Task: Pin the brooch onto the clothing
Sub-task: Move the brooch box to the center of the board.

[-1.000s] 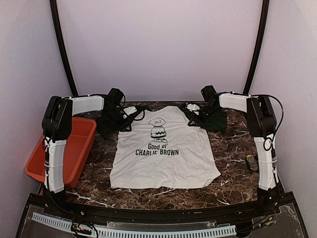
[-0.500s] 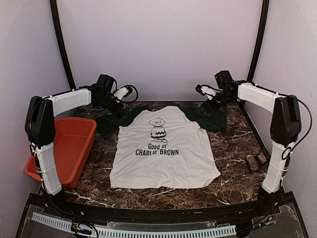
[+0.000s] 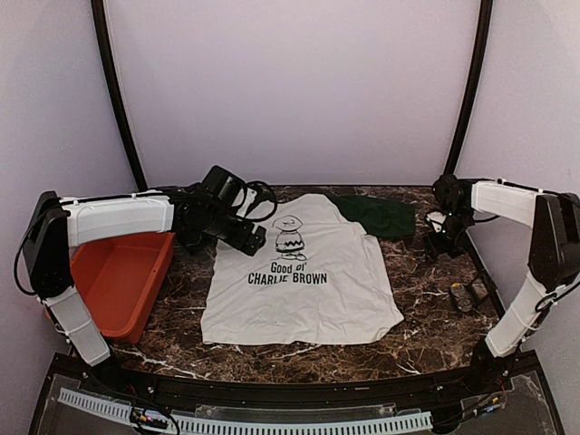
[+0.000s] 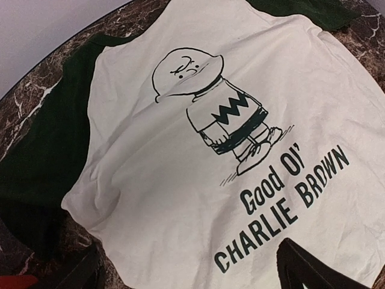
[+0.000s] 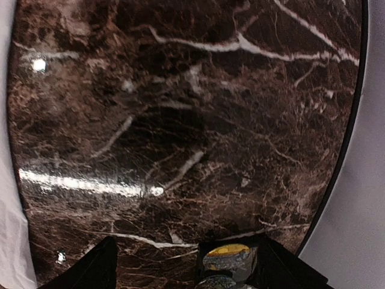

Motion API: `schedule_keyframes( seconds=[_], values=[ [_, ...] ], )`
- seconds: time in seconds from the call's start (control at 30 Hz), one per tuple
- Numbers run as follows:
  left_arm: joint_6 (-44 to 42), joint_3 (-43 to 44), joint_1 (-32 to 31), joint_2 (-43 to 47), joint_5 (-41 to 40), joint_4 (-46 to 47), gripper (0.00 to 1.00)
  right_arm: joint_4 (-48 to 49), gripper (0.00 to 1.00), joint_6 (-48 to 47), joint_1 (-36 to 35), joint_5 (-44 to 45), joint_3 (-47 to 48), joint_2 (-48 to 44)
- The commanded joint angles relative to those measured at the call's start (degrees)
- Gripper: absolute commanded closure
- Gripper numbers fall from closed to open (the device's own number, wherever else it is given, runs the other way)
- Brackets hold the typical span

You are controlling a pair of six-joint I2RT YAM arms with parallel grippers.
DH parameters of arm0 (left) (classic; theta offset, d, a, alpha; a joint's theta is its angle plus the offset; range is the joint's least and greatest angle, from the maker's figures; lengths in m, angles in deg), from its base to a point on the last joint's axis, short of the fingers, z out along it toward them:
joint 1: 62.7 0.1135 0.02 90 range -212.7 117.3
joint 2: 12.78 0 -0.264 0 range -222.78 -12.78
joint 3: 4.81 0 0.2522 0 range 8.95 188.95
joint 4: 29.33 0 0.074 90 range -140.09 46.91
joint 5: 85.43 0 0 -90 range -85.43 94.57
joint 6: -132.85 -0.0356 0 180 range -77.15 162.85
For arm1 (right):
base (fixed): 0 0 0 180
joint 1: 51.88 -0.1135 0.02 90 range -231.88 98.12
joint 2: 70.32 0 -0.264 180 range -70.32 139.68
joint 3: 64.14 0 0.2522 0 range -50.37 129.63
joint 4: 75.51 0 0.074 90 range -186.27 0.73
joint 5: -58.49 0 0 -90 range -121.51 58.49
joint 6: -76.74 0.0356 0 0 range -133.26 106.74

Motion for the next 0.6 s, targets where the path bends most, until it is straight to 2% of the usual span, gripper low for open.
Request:
schedule_keyframes(
  seconds=[0.0, 0.3, 0.57],
  values=[
    [4.6, -2.7, -2.3, 7.3, -2.9, 1.3, 0.01, -5.3, 0.22, 4.1, 0.6, 7.0, -1.9, 0.2],
    [2.9, -5.5, -6.6, 10.8, -6.7, 3.6, 0.01, -9.3, 0.24, 6.6, 4.4, 9.0, 1.3, 5.6],
    [1.1, -6.0, -9.8, 12.2, -9.2, 3.9, 0.01, -12.1, 0.28, 5.6, 4.4, 5.6, 4.6, 10.9]
  ],
)
